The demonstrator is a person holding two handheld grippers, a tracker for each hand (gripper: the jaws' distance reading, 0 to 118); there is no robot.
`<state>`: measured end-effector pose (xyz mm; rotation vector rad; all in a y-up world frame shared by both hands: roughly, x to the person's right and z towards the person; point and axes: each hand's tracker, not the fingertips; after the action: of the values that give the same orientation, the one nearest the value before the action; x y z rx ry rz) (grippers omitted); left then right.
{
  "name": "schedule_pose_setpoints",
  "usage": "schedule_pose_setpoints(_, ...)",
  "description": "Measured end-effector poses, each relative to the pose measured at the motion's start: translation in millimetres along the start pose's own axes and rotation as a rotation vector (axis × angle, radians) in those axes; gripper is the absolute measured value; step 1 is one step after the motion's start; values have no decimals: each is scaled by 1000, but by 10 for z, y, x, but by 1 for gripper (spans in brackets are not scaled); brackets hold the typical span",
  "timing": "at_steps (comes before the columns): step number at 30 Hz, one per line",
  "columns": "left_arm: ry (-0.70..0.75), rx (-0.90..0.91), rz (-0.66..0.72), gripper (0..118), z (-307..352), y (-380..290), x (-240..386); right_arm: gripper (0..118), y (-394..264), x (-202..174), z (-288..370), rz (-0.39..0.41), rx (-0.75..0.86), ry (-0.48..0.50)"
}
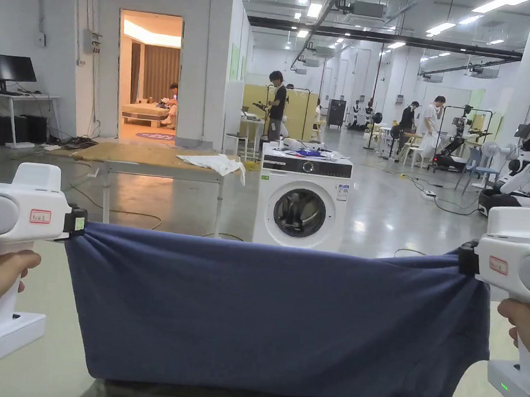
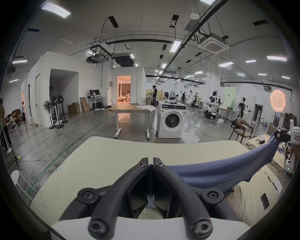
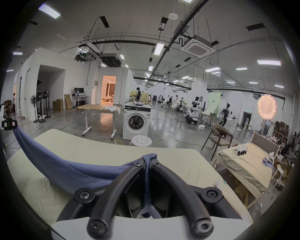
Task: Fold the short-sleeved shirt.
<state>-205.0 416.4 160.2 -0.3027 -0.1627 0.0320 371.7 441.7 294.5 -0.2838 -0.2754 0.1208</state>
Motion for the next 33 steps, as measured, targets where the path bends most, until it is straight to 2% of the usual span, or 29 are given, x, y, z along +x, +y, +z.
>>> schedule_pose_setpoints(13,-45,39,14,0,1444,-730,-180,1,-861,74,1503,-17,-51,54)
schedule_pose_setpoints(18,-54,23,60,0,1871,-1007,-310,1,-1108,82,1938,-31,-84,89)
schedule_pose_setpoints(22,-62,-37,81,0,2130,-1306,-349,1,-1339,93,2155,-45,-118,100)
schedule_pose_setpoints(26,-55,-124,101,0,2327,-1737,-346,2,-1680,36,2289,-14,-169,96)
schedule_pose_setpoints(33,-25,-353,94,0,2399,-2620,-315,2,-2518,-50,2239,3,-373,112)
